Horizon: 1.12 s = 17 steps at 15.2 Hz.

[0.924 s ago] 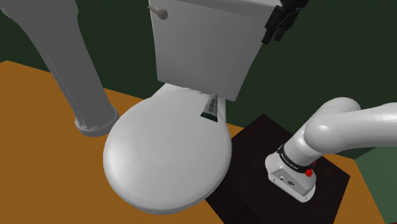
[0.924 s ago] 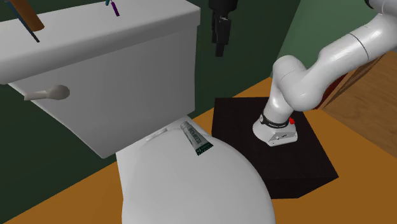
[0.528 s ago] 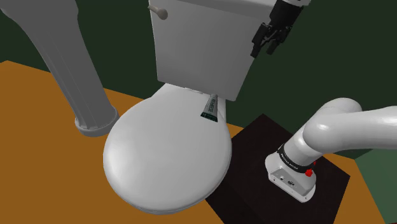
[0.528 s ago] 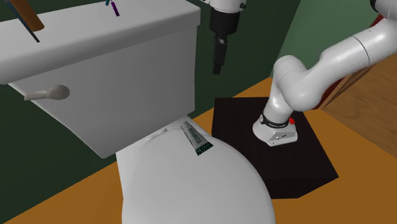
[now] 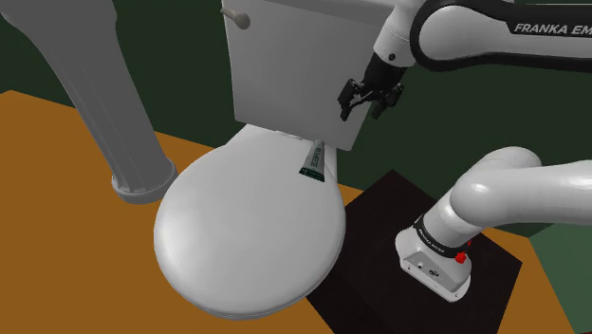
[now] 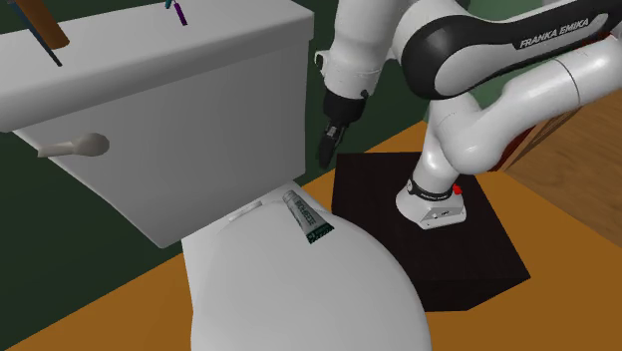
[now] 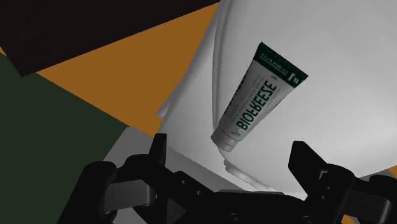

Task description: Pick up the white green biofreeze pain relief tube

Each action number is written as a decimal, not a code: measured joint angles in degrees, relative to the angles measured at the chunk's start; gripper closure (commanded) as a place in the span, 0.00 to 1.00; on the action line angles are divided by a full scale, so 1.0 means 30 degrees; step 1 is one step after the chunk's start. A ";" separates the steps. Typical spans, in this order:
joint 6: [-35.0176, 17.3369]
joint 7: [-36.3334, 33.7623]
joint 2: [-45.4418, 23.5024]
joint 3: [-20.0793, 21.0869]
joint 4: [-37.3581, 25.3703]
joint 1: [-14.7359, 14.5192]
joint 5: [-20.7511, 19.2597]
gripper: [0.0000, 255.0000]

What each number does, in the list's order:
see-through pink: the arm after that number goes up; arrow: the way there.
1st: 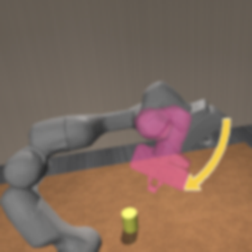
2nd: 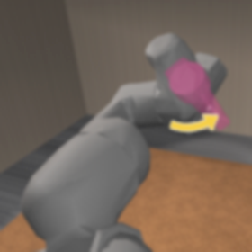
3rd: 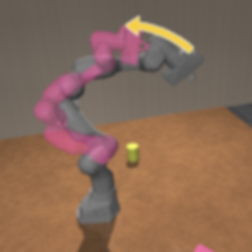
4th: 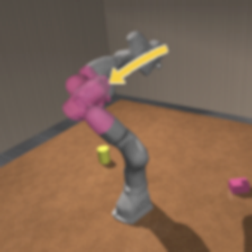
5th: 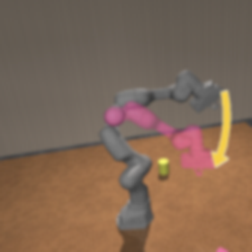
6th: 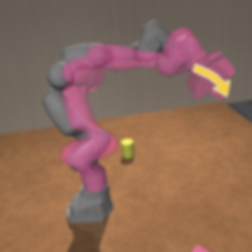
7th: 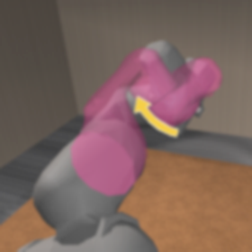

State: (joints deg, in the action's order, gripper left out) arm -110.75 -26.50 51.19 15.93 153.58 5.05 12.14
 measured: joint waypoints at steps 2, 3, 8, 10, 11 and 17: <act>-0.1532 -0.1729 -0.0701 0.1215 0.0560 0.0328 0.0496 0.00; -0.2305 -0.2688 -0.1026 0.1928 0.0879 0.0423 0.0801 0.00; -0.5955 -0.7517 -0.3369 0.5509 0.1597 0.1532 0.1753 0.00; -0.7668 -0.9553 -0.4946 0.7144 0.1493 0.2564 0.1708 0.00; -0.8538 -1.0565 -0.5924 0.8019 0.1273 0.3317 0.1485 0.00; -1.1088 -1.2226 -0.7846 0.9778 0.1777 0.4414 0.1165 0.00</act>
State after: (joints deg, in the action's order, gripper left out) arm -144.01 -63.18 27.65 45.27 158.91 18.29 15.64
